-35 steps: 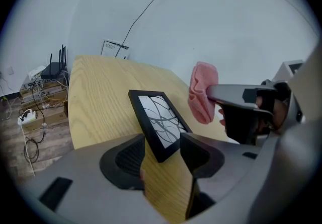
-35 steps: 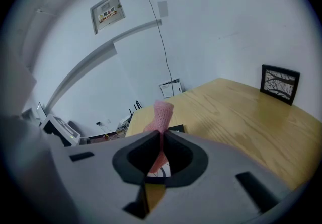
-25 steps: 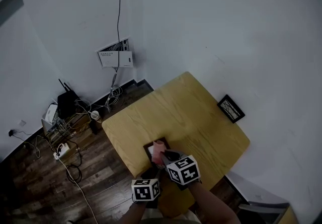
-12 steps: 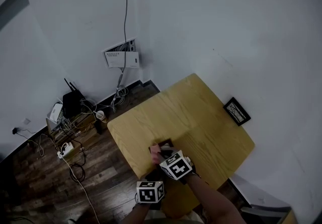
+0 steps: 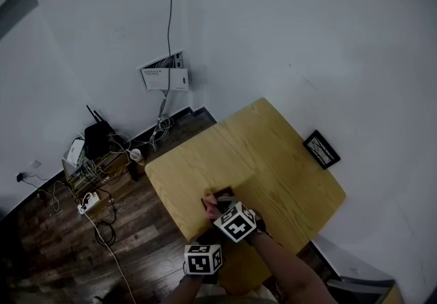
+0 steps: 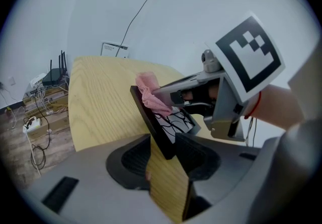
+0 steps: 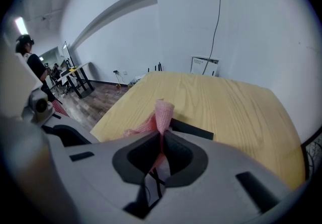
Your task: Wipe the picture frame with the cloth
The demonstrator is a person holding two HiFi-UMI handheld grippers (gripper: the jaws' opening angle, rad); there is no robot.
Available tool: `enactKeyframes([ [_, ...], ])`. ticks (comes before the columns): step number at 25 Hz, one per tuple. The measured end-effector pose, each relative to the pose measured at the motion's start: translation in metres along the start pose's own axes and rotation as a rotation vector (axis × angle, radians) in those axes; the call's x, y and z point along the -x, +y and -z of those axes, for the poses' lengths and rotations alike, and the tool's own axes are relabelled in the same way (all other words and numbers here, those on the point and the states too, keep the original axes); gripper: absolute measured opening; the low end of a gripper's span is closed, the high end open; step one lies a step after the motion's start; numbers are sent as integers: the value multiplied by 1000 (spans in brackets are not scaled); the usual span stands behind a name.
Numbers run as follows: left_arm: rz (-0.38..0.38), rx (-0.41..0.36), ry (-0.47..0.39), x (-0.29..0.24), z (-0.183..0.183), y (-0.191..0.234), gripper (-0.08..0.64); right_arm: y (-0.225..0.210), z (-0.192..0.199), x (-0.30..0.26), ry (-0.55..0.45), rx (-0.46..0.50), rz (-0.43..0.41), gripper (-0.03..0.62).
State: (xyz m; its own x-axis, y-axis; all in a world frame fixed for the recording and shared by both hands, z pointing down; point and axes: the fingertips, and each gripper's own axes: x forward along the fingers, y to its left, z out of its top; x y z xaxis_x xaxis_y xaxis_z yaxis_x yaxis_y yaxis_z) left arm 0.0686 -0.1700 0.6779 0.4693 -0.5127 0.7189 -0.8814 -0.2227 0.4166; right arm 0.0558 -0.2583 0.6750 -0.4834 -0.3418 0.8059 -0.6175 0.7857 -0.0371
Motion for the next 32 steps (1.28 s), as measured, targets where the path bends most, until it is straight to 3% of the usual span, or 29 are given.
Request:
enactKeyframes([
  [8, 5, 3, 2, 0, 1, 0, 143, -12, 6, 3, 14, -4, 45, 17],
  [16, 4, 2, 0, 0, 1, 1, 143, -41, 18, 13, 51, -29, 145, 17],
  [25, 1, 4, -1, -1, 0, 1, 141, -44, 18, 14, 48, -62, 162, 17],
  [32, 0, 2, -6, -1, -1, 1, 141, -39, 16, 29, -21, -175, 145, 17],
])
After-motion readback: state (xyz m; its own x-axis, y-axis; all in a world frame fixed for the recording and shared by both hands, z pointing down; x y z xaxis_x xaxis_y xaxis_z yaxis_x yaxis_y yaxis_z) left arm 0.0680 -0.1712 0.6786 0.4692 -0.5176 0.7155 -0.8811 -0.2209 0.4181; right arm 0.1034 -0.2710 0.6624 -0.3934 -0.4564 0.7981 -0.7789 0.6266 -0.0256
